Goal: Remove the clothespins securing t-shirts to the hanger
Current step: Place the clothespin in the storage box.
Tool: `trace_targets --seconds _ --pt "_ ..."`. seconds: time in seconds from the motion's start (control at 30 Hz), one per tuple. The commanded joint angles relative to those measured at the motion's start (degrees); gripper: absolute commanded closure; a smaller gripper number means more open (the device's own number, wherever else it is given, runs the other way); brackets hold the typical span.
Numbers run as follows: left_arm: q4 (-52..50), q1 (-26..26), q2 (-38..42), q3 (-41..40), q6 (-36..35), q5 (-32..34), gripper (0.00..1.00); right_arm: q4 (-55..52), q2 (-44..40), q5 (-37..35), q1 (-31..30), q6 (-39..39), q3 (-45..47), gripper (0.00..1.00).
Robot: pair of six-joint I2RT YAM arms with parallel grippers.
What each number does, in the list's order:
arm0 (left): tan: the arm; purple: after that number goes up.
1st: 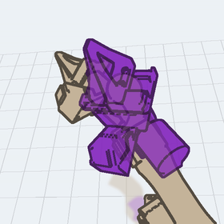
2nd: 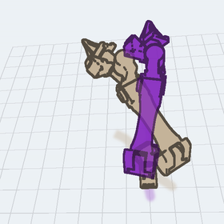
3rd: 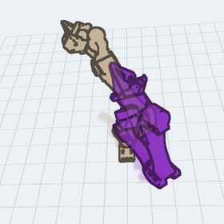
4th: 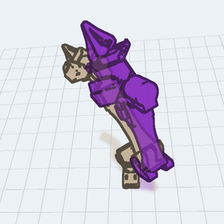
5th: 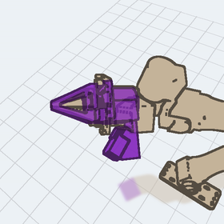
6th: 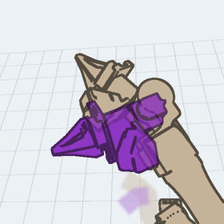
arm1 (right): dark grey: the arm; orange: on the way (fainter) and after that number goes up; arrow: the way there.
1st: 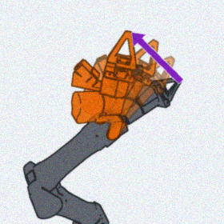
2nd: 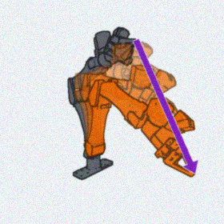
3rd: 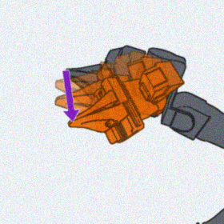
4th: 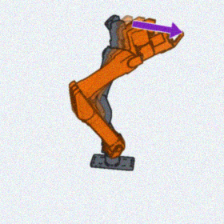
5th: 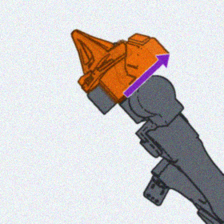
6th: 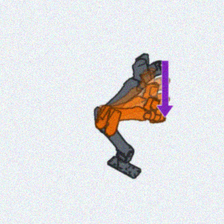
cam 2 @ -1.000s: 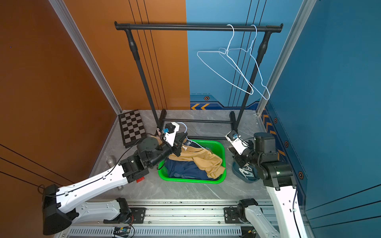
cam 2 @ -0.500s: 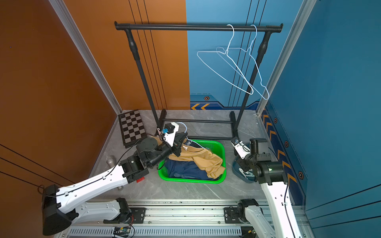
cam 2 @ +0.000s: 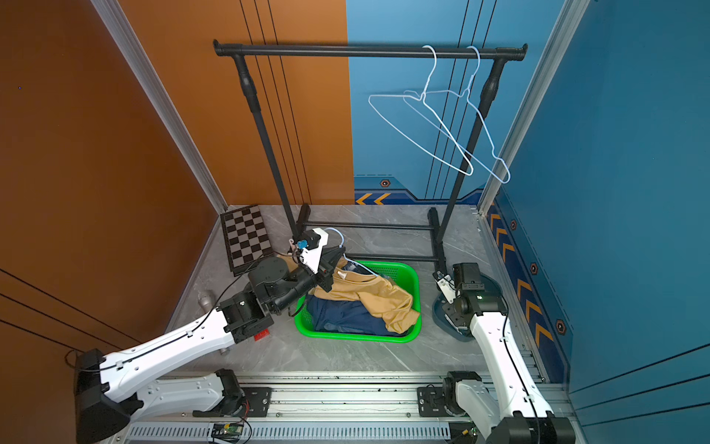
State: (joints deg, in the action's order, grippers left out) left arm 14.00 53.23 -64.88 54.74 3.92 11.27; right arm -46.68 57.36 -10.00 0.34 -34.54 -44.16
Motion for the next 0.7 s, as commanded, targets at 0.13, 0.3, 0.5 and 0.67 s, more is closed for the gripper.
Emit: trace_targets --seconds 0.13,0.3,0.5,0.67 --pt "2.3 0.0 0.5 0.1 0.2 -2.3 1.00 6.5 4.1 -2.1 0.2 0.9 3.2 0.62" --pt "2.3 0.1 0.6 0.1 0.1 -2.0 1.00 7.6 6.8 -3.1 0.3 0.6 5.3 0.62" --pt "2.3 0.1 0.6 0.2 -0.1 -2.1 1.00 8.3 8.2 -3.1 0.2 0.3 6.3 0.60" --pt "2.3 0.2 0.8 0.1 -0.1 -1.9 1.00 8.7 8.6 -3.1 0.1 0.1 6.6 0.57"
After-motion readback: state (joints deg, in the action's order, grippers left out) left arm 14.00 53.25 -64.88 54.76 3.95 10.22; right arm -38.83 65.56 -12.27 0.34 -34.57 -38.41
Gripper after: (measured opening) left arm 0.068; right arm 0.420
